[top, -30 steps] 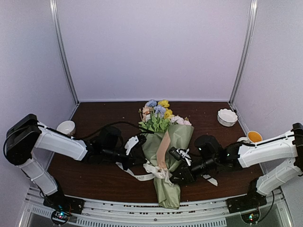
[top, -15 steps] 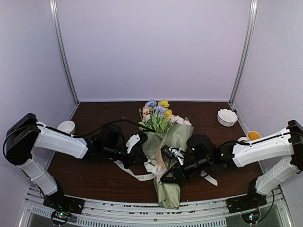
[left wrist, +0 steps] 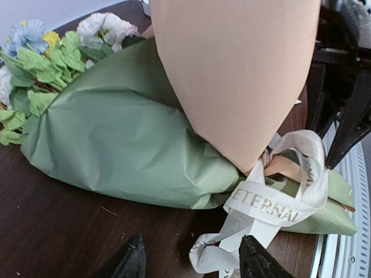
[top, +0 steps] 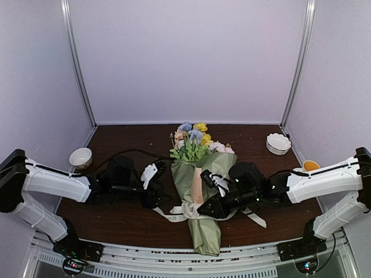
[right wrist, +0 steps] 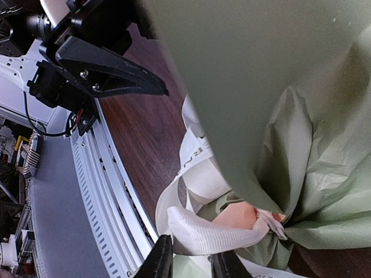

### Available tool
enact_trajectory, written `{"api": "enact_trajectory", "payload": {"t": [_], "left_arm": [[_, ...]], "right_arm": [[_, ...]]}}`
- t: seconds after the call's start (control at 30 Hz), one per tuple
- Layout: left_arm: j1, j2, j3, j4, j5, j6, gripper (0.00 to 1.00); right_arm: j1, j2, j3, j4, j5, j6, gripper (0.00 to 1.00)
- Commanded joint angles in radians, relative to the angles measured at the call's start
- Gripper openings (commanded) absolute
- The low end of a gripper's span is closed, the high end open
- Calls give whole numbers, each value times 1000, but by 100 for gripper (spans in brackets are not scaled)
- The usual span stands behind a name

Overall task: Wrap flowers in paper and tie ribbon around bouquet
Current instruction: Cross the half-tied ribbon over the folded bouquet.

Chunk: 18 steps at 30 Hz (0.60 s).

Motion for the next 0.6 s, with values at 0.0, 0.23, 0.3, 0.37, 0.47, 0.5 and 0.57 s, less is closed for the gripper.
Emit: {"api": "enact_trajectory", "payload": {"t": [0.0,0.23,0.3,0.37,0.47,0.5,0.57], "left_arm": [[0,-77,-9,55,-85,67,59],[-44,-73,-6,4,-67,135,54],[-78,-51,15,-34,-66,170,48],[-102,-29,45,-76,-63,194,46],[-107,-10,46,-65,-60,196,46],[-107,-5,46,-63,-54,197,47],[-107,7,52,-66,-33,206,50]], "right_arm": [[7,-72,5,-32,74,26,27],[10,-92,-35,14,102,92,35],[15,-79,-32,30,100,105,36],[21,-68,-30,43,104,113,38],[25,-39,-20,35,123,122,41],[25,-31,-17,38,124,127,41],[27,-16,-14,54,119,138,42]]}}
